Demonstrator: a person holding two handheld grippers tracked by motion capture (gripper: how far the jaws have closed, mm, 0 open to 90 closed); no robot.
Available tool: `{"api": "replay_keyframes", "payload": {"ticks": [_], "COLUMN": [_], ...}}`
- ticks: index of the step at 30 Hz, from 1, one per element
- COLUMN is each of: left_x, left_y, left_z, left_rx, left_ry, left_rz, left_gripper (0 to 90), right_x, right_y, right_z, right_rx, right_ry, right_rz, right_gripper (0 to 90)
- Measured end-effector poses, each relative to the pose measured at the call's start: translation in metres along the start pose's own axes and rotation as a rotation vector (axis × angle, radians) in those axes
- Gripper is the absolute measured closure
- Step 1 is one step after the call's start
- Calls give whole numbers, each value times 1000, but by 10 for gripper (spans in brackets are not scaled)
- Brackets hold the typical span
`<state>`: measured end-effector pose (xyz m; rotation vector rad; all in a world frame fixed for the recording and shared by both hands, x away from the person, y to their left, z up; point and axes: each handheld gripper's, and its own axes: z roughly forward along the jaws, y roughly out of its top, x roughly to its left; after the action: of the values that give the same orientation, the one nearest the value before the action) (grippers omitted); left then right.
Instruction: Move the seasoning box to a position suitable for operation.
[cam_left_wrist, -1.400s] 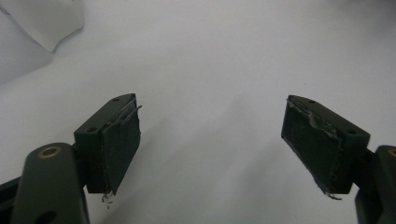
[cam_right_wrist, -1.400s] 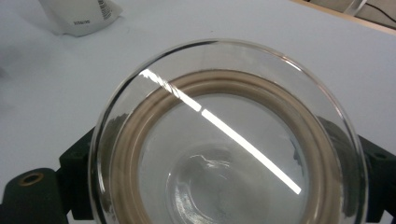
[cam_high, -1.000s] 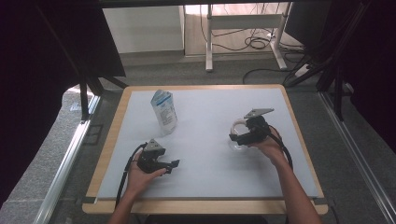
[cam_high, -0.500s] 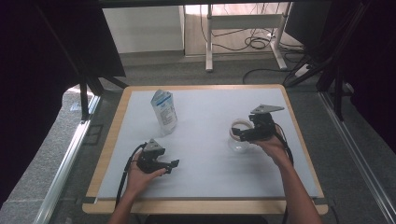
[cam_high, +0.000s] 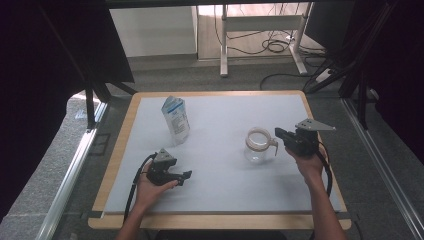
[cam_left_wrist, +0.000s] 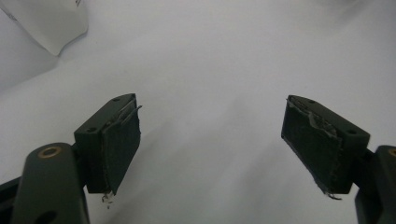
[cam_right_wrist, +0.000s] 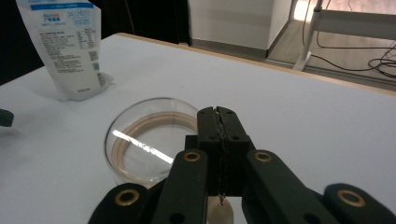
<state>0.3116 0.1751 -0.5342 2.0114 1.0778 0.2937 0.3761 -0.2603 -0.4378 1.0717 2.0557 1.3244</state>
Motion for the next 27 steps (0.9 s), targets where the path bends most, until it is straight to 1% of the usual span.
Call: {"api": "replay_keyframes", "payload": {"ticks": [3,7,12,17,21,24,27], "left_x": [0,-1,-1,0,-1,-1,-1], "left_y": [0,0,-1,-2,-1,-1,-1], "left_z": [0,1,2,4,4,3,3], "left_rx": [0,3,5,8,2,-3,-6], "left_ry": [-3,-3,-2,-4,-6,-7,-6], "left_rz": [-1,3,-4,-8,-8,-11,-15], "left_gripper": [196,196,197,201,211,218,226], "right_x": [1,0,-2,-3,-2,-2,0], "right_y": [-5,-9,-12,-14,-15,-16,-16], "right_z": [1,2,5,5,5,5,5], "right_rx": [10,17,24,21,19,11,13], "right_ry": [-1,4,7,9,6,1,-10], "right_rz": [-11,-6,3,2,2,-9,-35], "right_gripper": [898,899,899,899,899,899,899]}}
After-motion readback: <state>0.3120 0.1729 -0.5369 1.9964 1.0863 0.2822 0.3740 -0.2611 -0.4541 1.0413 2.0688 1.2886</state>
